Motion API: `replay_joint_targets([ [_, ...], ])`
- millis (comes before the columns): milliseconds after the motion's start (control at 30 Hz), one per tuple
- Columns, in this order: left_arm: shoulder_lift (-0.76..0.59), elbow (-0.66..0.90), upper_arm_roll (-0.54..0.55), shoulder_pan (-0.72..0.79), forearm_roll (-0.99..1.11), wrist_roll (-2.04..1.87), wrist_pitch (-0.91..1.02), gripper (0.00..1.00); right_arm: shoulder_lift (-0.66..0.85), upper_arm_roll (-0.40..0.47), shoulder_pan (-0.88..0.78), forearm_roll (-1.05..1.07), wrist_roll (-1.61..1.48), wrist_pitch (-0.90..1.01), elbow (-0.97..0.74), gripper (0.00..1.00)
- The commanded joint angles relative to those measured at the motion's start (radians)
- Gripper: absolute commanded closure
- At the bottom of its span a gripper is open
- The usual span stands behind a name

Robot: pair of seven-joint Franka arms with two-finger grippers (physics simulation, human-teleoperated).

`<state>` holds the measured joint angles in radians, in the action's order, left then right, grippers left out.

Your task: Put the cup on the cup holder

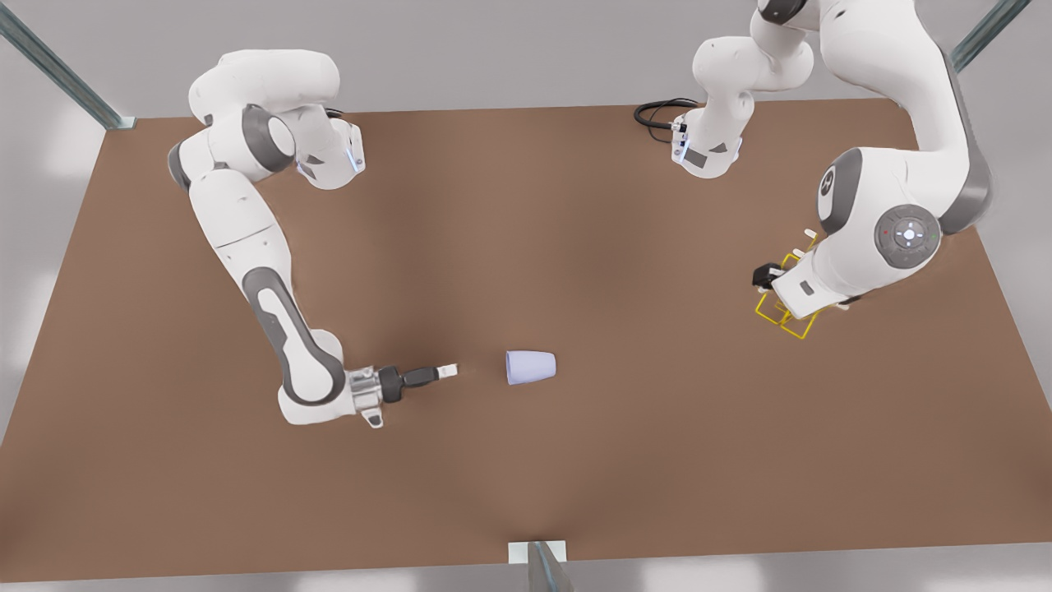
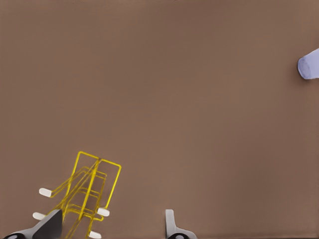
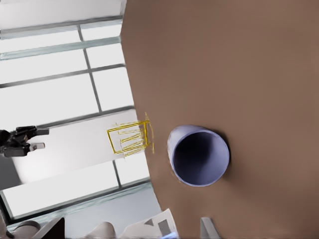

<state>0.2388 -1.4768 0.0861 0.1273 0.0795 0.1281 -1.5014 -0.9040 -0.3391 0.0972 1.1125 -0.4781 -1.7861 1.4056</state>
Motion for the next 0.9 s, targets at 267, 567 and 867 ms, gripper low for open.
replay_joint_targets([
  [267,0.309,0.076,0.004,0.529,-0.098,0.369,-0.371,0.0,0.715,0.152,-0.048,-1.246,0.415,0.185,0.078,0.0],
  [567,0.477,0.164,0.009,0.526,-0.162,0.99,-0.789,0.0,0.705,0.146,0.081,-1.192,0.638,0.376,-0.065,0.0],
  [867,0.516,0.156,0.004,0.523,-0.004,0.993,-0.927,0.0,0.703,0.147,0.082,-1.198,0.641,0.375,-0.066,0.0],
])
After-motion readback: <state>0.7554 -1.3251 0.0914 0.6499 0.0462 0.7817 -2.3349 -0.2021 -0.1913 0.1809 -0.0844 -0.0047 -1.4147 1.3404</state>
